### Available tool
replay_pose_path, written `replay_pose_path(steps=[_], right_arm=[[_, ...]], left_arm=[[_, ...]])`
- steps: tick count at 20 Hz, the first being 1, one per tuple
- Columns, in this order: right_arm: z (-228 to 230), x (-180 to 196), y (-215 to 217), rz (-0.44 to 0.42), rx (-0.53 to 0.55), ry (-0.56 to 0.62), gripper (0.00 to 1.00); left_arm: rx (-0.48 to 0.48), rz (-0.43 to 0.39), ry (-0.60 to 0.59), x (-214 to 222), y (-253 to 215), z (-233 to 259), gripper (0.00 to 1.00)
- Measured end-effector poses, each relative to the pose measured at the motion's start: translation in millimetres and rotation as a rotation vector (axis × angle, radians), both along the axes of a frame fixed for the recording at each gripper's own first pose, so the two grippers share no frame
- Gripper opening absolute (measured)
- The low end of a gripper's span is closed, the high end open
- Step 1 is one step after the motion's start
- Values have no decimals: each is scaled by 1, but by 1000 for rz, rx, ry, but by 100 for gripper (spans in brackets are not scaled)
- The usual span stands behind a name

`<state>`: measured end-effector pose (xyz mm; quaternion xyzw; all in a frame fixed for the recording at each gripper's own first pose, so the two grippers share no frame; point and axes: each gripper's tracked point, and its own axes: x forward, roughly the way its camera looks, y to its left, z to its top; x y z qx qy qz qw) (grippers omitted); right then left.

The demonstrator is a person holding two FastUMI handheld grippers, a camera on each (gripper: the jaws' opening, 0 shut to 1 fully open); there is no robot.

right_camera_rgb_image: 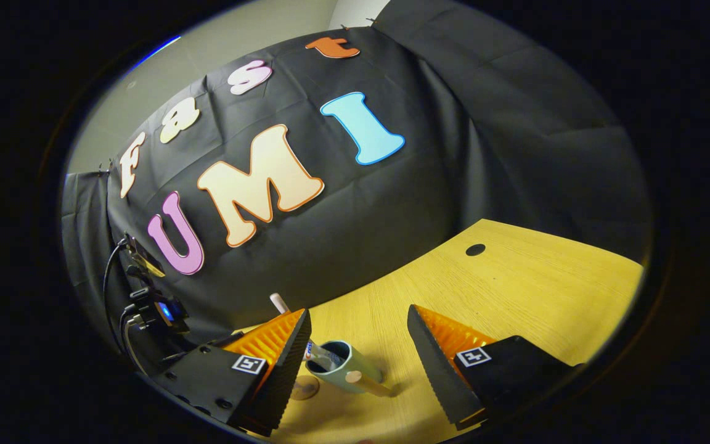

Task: Put the toothbrush and toothpaste on the desktop into the cup, then pick up the cup and place it on the coaster on the desktop.

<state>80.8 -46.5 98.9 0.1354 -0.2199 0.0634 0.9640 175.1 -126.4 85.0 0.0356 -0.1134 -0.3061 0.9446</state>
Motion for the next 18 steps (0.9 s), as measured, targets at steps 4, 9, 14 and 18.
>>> replay_pose_path(steps=[4, 9, 14, 18], right_arm=[[2, -5, 3, 14, -18, 11, 96], [12, -9, 17, 40, -95, 39, 96], [22, -3, 36, 94, -181, 83, 96], [6, 12, 45, 117, -287, 184, 95]], left_arm=[[-52, 15, -37, -18, 18, 15, 53], [-112, 132, -140, -48, 64, 52, 93], [-132, 282, -93, -65, 117, 42, 93], [-164, 363, -17, -82, 147, 20, 93]])
